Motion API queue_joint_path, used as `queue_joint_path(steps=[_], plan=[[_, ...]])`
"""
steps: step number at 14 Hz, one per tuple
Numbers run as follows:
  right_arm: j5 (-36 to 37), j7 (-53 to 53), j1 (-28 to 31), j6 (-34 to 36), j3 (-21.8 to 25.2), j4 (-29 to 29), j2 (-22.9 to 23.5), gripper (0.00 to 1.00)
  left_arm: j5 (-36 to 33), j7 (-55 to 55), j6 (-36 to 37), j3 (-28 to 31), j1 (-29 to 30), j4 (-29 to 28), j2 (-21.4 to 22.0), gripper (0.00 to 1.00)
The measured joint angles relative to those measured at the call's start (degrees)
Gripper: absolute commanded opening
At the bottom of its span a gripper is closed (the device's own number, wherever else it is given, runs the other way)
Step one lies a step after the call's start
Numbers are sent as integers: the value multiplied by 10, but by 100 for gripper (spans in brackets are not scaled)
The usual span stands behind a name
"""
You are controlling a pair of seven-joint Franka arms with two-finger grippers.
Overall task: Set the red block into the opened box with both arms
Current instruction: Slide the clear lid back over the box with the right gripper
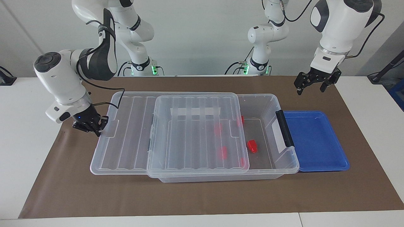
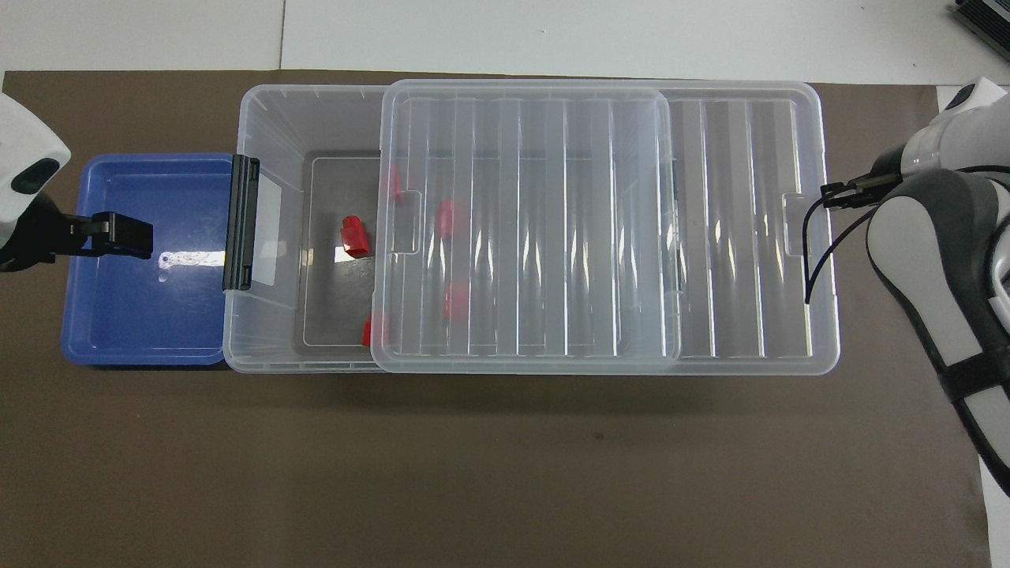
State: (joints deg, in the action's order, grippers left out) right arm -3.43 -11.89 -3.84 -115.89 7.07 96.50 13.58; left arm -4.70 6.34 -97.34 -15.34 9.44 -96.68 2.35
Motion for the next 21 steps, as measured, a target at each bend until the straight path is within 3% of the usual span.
queue_joint_path(steps=[10,21], plan=[[-10,104,-93,-12,-1,3,3,0,0,-6,-2,6,-1,2,0,100],[-46,118,-111,-15,-1,7,4,0,1,-13,-2,107,-76,3,0,100]])
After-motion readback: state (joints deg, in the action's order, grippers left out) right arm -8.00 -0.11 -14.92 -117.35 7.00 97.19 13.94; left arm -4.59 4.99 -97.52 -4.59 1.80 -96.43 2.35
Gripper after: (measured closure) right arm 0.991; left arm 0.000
